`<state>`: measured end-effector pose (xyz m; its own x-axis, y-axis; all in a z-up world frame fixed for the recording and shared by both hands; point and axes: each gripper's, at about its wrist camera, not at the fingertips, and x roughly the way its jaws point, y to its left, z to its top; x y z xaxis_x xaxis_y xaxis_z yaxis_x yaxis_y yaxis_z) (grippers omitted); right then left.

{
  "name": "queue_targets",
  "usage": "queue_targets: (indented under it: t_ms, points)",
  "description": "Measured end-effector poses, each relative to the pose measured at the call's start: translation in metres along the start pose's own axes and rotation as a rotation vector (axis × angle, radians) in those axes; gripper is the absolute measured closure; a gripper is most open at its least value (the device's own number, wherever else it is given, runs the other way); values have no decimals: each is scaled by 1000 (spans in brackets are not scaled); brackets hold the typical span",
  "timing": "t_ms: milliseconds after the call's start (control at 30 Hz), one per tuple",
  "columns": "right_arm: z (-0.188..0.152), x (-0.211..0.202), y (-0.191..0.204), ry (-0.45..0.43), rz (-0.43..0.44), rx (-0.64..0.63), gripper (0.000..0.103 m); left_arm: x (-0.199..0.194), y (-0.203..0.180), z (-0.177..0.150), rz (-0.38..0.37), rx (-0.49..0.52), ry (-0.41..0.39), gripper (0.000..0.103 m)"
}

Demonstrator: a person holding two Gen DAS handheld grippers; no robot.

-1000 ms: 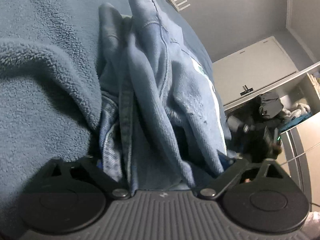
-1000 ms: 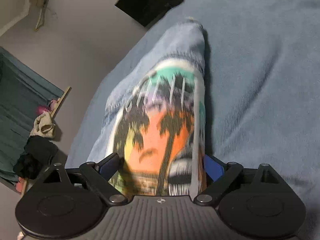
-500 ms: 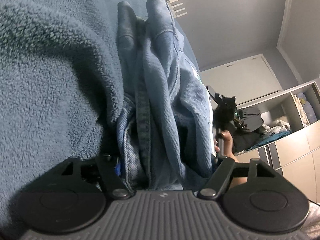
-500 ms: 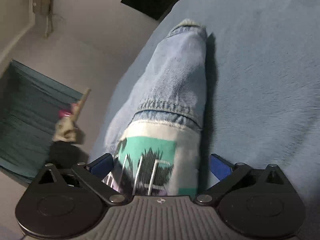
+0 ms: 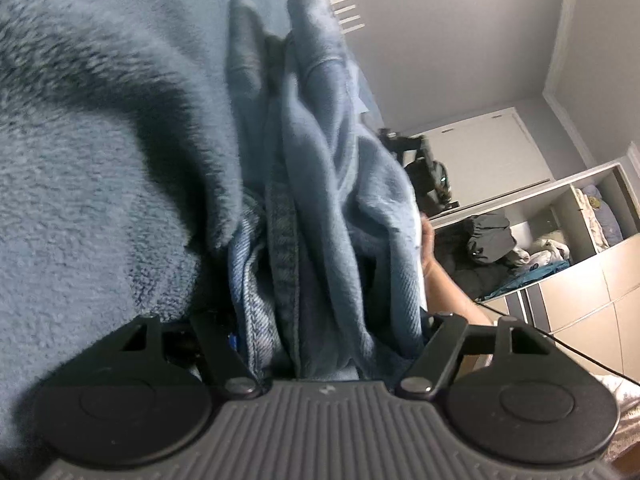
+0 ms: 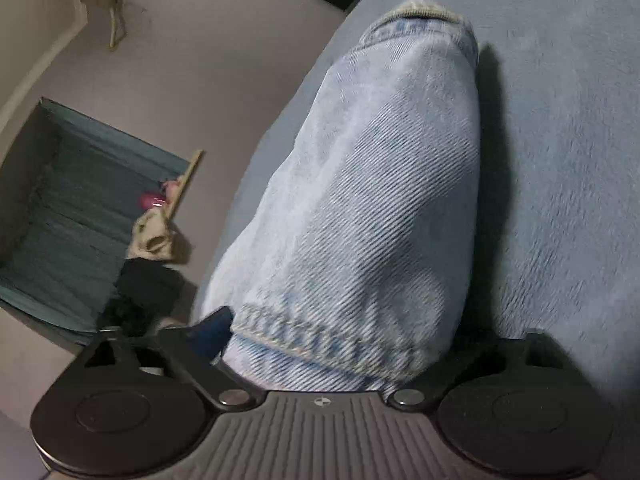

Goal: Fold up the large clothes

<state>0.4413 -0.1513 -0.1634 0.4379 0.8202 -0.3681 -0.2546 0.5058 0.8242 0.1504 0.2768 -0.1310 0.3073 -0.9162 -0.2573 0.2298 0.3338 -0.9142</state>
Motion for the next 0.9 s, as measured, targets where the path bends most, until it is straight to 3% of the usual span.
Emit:
queue_targets:
  t_ms: [67,167,333,467,567,700,767,833,900]
  points:
    - [-4,-10,0,-42,26,-12,39,5,-9,1,-27,30,-9,35]
    - [-9,-23,8,-111,37,-38,51,9,-28,1,-11,92,-4,35]
    - [4,-49,35,-146,4,-115,54,32,-44,7,10,85,-3,35]
    - [36,-78,60,-139,-56,-205,56,64,-65,12,35,104,-4,35]
    - [66,-93,69,-117,-83,-246,56,87,-64,18,26,35,-45,35]
    - [94,-96,45,-69,-177,-188,50,107,-44,21,111,14,-76,39]
    - [95,-87,18,-31,-286,-114,39,110,-35,21,124,6,-69,39]
    - [89,-95,6,-88,-354,-101,26,111,-32,23,110,17,-75,39]
    - [81,-114,5,-167,-352,-77,17,108,-33,22,126,36,-79,37]
